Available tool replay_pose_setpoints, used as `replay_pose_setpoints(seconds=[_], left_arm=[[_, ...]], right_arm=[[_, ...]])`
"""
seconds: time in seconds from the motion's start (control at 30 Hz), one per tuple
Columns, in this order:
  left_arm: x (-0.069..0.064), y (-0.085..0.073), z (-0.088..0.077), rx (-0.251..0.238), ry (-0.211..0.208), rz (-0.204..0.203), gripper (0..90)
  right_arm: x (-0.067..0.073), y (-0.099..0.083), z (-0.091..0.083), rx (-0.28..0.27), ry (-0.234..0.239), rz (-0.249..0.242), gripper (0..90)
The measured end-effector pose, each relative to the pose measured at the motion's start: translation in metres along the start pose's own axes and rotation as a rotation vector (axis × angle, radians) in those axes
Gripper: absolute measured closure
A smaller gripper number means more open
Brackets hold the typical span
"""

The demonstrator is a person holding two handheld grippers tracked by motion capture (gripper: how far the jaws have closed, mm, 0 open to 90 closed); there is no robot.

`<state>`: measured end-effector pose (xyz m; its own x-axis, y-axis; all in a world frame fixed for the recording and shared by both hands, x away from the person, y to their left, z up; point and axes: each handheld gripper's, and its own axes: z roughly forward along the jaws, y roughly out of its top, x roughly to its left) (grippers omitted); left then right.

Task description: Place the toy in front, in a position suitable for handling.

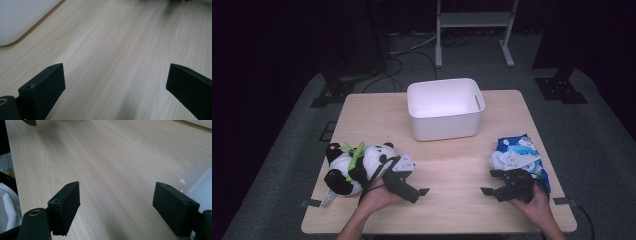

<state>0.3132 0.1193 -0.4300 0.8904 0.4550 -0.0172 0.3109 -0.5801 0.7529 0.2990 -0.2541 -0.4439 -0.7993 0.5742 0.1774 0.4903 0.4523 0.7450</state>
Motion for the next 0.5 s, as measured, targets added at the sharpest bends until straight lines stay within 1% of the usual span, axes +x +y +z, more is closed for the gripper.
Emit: replay_pose_setpoints(seconds=[0.1,0.3,0.5], left_arm=[[0.001,0.004,-0.003,0.003,-0.004,0.008,1.0],[0.001,0.012,-0.011,0.010,-0.009,0.040,1.0],[0.007,0.022,-0.021,0.019,-0.013,0.064,1.0]], right_arm=[[-0.002,0.000,0.000,0.002,0.001,0.002,20.5],[-0.003,-0.002,0.000,-0.003,0.005,0.014,20.5],[-0.001,-0.001,0.000,0.000,0.006,0.011,20.5]])
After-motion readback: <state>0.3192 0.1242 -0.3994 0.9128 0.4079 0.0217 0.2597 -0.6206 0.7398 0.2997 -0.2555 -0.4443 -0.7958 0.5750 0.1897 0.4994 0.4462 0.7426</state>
